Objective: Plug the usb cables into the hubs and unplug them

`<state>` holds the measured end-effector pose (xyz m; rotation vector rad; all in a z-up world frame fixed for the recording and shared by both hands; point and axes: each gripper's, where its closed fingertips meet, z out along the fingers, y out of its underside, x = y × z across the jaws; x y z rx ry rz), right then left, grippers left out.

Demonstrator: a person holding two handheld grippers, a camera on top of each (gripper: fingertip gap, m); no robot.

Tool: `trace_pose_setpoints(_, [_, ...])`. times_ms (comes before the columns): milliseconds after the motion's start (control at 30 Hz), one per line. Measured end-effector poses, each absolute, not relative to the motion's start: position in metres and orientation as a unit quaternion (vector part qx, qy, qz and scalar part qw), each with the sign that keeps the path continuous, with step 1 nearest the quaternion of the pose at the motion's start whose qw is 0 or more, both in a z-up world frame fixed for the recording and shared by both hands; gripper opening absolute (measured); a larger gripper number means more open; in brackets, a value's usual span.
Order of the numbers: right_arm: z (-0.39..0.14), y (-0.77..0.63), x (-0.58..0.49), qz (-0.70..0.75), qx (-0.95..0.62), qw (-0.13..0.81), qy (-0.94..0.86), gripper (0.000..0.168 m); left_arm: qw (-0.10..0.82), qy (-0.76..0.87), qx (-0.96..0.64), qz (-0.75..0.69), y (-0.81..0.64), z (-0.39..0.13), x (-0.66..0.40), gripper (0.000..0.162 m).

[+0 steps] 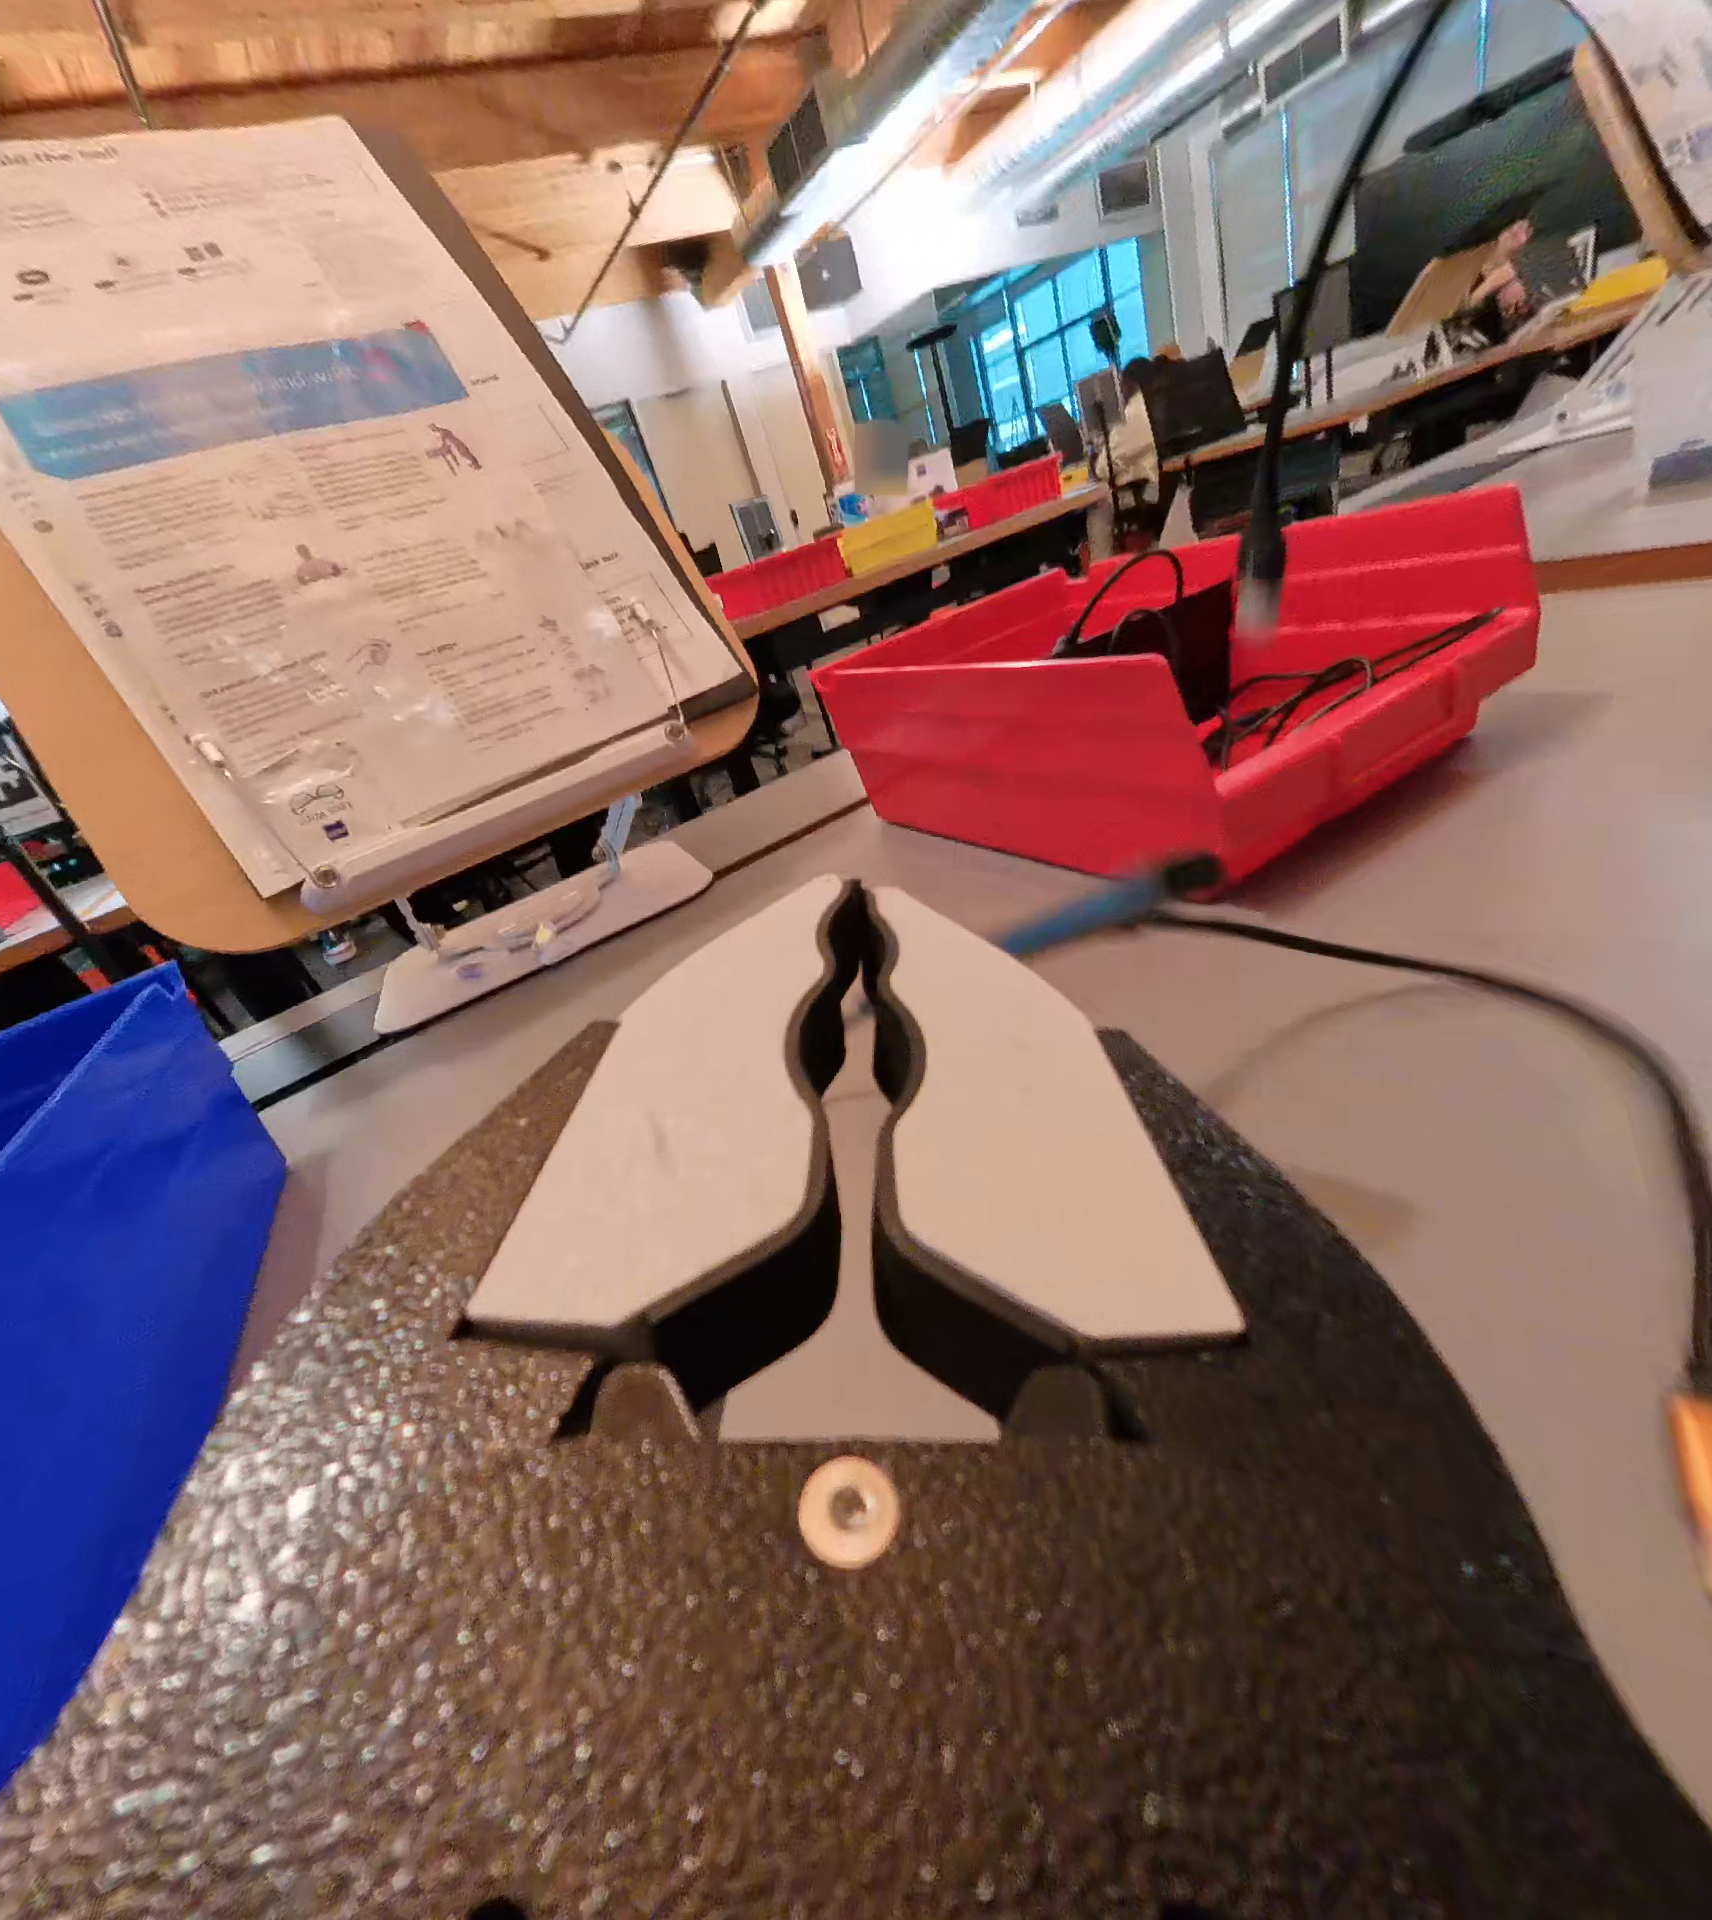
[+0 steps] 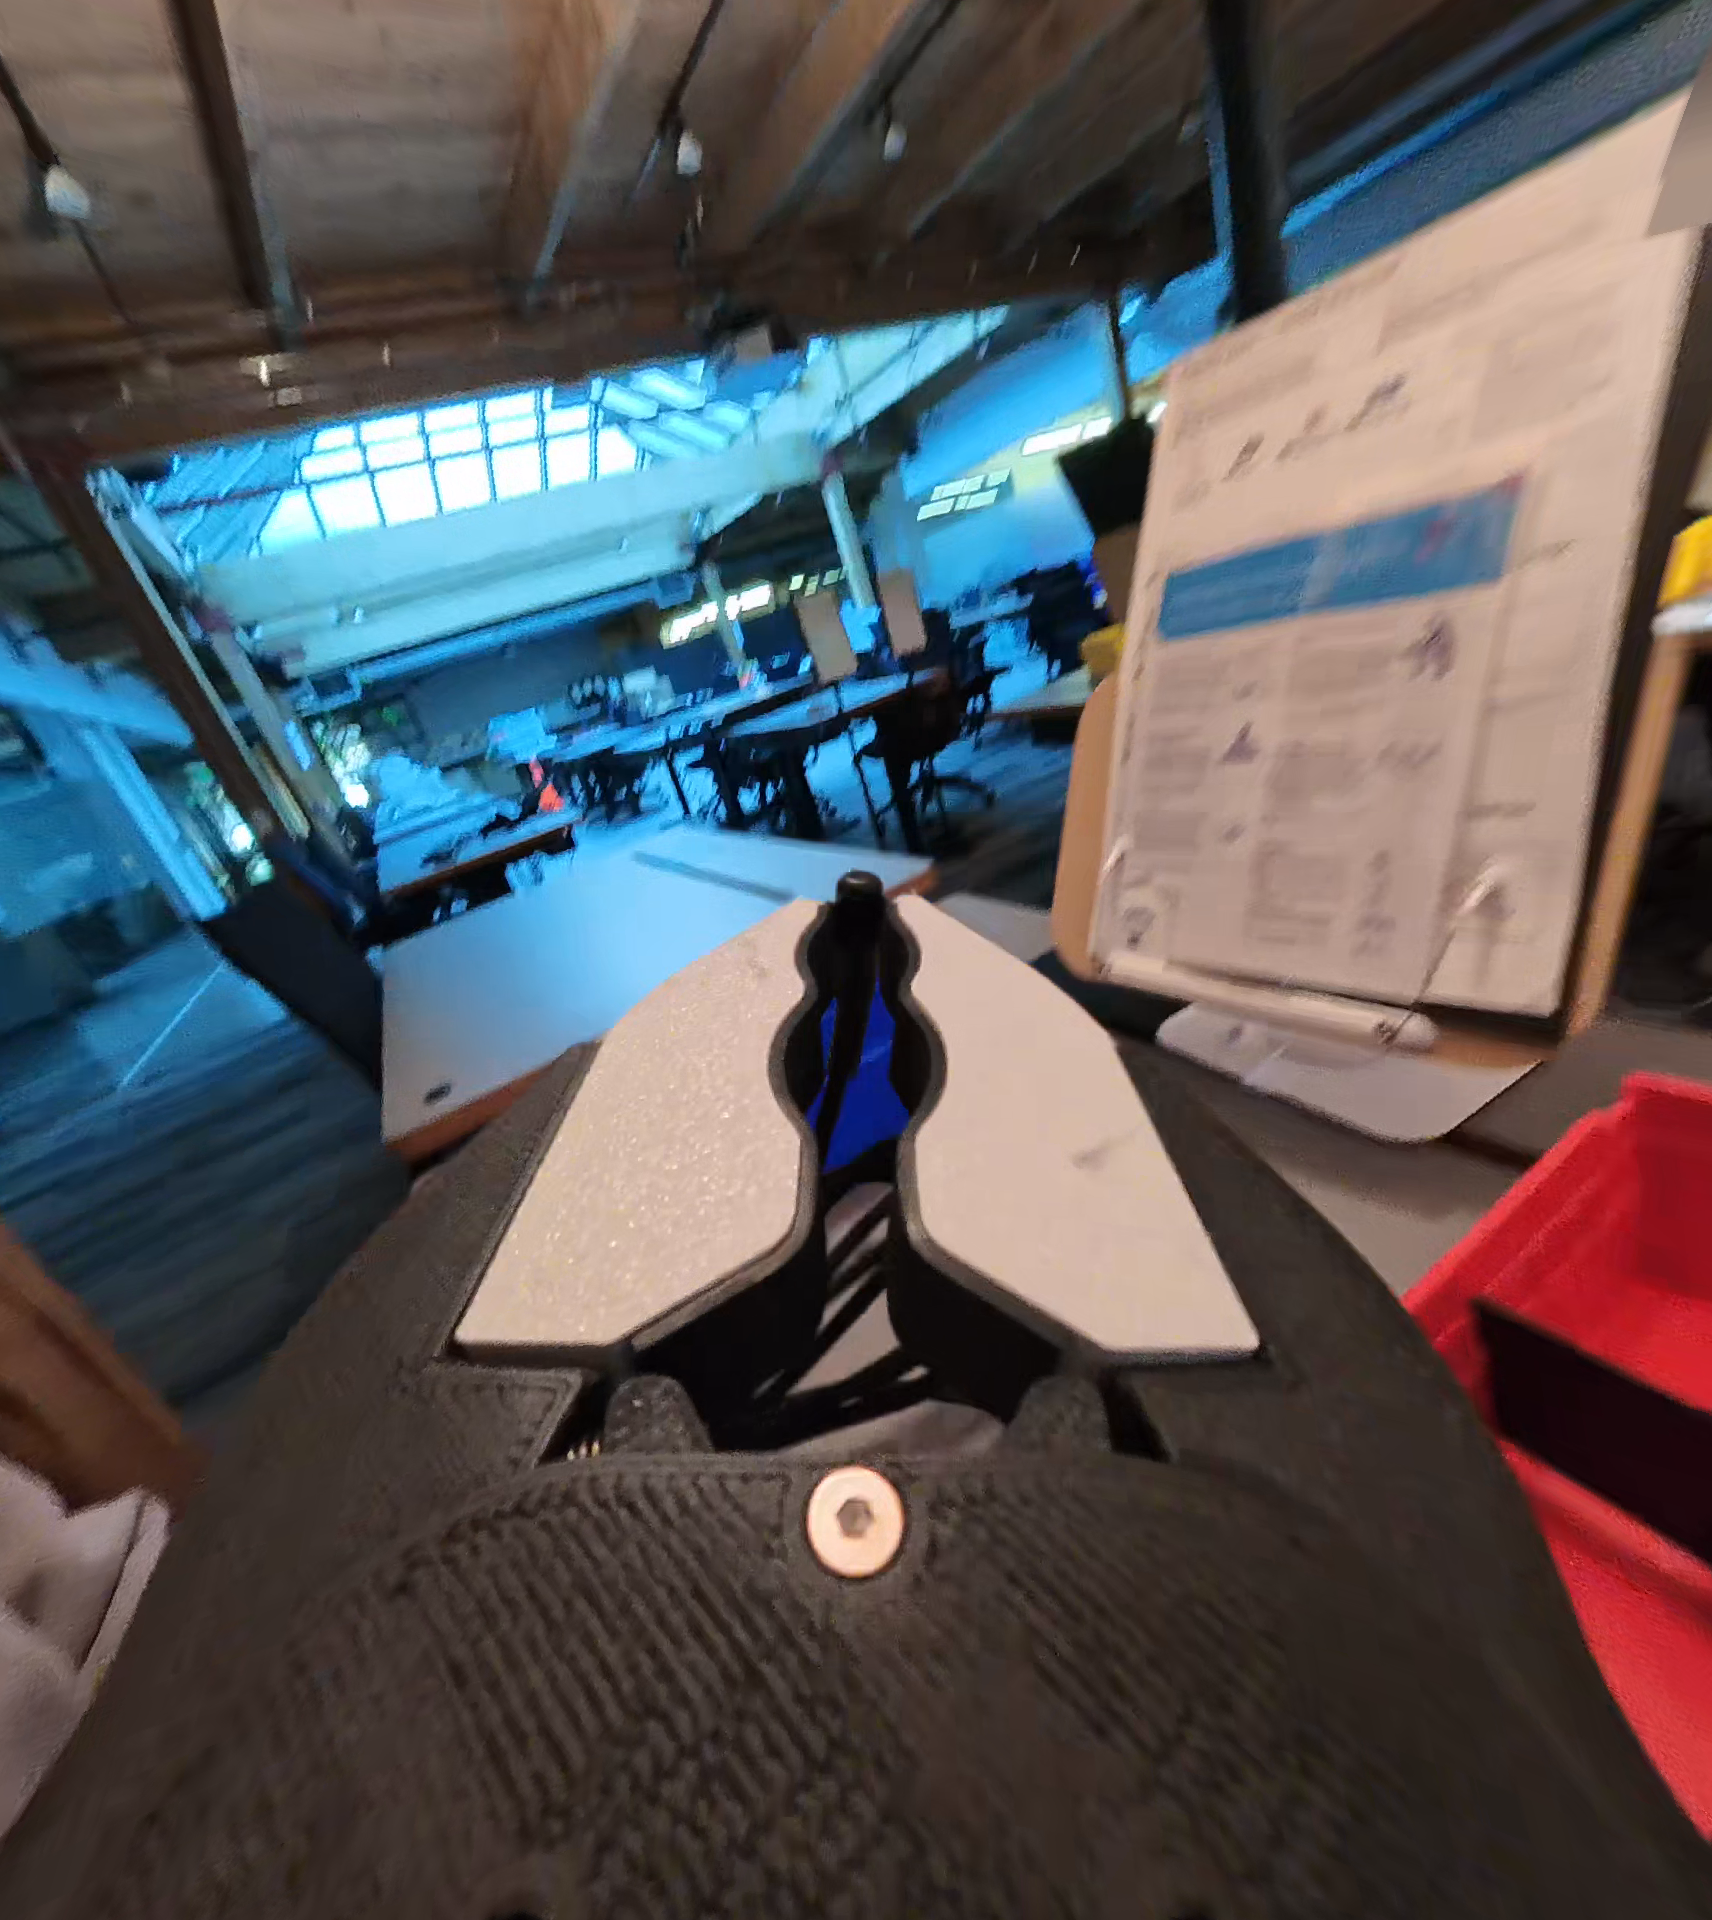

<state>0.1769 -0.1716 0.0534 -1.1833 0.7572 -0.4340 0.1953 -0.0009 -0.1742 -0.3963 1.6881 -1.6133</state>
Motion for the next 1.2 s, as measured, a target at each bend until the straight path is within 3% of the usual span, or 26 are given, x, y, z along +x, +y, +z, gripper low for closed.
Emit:
trace_pose_setpoints(133, [0.073,-0.228,0.213,-0.273,-0.516,0.721,0.373,0.008,0.397,0.670,-0.134,-0.613,-0.006,-0.176,0.194,0.000])
trace_pose_setpoints(267, [0.054,-0.275,0.250,-0.330,-0.491,0.683,0.429,0.008,0.412,0.673,-0.116,-0.603,-0.012,-0.178,0.192,0.000])
trace_pose_setpoints(467, [-0.025,-0.298,0.271,-0.304,-0.471,0.658,0.503,0.008,0.409,0.660,-0.129,-0.617,-0.009,-0.174,0.195,0.000])
trace_pose_setpoints(600, [-0.077,-0.299,0.271,-0.187,-0.422,0.711,0.531,0.008,0.410,0.660,-0.123,-0.617,-0.010,-0.173,0.194,0.000])
trace_pose_setpoints(733, [-0.100,-0.340,0.275,-0.243,-0.384,0.677,0.579,0.009,0.417,0.662,-0.115,-0.612,-0.013,-0.174,0.193,0.000])
trace_pose_setpoints(800, [-0.112,-0.350,0.277,-0.264,-0.426,0.622,0.601,0.010,0.418,0.660,-0.115,-0.613,-0.012,-0.173,0.193,0.000])
trace_pose_setpoints(933, [-0.134,-0.374,0.277,-0.362,-0.560,0.428,0.610,0.017,0.423,0.657,-0.116,-0.613,-0.012,-0.173,0.194,0.000])
trace_pose_setpoints(1000, [-0.145,-0.386,0.271,-0.397,-0.620,0.316,0.598,0.021,0.427,0.656,-0.115,-0.612,-0.012,-0.172,0.194,0.000])
trace_pose_setpoints(1067, [-0.142,-0.401,0.263,-0.448,-0.633,0.227,0.589,0.036,0.432,0.655,-0.112,-0.610,-0.012,-0.172,0.194,0.000])
trace_pose_setpoints(1100, [-0.136,-0.402,0.258,-0.466,-0.629,0.213,0.585,0.043,0.435,0.653,-0.110,-0.610,-0.012,-0.172,0.194,0.000])
trace_pose_setpoints(1167, [-0.118,-0.384,0.247,-0.471,-0.618,0.251,0.577,0.081,0.440,0.651,-0.105,-0.609,-0.012,-0.172,0.193,0.000])
trace_pose_setpoints(1200, [-0.109,-0.370,0.241,-0.470,-0.614,0.281,0.569,0.082,0.442,0.651,-0.104,-0.608,-0.013,-0.172,0.192,0.000])
